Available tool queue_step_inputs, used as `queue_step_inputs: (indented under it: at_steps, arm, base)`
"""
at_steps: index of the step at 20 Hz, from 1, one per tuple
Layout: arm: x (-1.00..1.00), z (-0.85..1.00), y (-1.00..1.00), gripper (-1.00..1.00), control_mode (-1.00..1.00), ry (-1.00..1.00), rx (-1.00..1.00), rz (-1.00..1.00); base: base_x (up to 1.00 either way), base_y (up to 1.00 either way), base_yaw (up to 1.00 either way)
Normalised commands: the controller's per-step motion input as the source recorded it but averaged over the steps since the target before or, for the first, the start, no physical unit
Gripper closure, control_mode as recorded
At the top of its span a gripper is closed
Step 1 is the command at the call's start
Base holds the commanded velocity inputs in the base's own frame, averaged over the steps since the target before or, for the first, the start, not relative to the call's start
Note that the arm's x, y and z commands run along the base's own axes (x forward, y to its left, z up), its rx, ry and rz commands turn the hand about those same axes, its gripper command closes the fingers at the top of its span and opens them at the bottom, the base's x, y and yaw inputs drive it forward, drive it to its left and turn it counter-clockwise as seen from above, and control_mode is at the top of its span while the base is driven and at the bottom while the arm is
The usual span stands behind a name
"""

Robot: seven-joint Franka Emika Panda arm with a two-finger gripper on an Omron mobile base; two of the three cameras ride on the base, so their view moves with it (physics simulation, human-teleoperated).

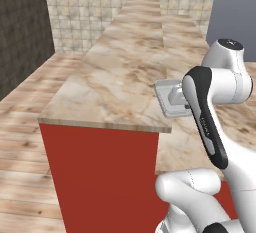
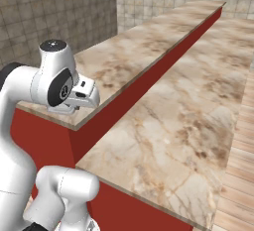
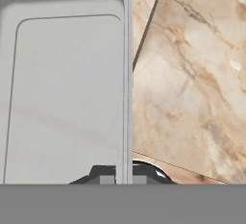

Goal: Pick the bowl and tupperware and place them in the sink. Then turn on the water.

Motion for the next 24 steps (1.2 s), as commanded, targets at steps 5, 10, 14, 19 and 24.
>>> queue_step_inputs:
  at_steps: [5,10,14,19,24]
  arm:
    - [0.00,0.00,0.00,1.00,-1.00,0.00,0.00,0.00]
    - [0.00,0.00,0.00,1.00,1.00,0.00,0.00,0.00]
    - [0.00,0.00,0.00,1.00,1.00,0.00,0.00,0.00]
    - [0.00,0.00,0.00,1.00,1.00,0.00,0.00,0.00]
    - [0.00,0.00,0.00,1.00,1.00,0.00,0.00,0.00]
  base:
    - [0.00,0.00,0.00]
    - [-0.11,0.00,0.00]
    - [-0.96,-0.42,-0.04]
    - [-1.00,-0.73,-0.18]
    - [-0.68,-0.74,-0.48]
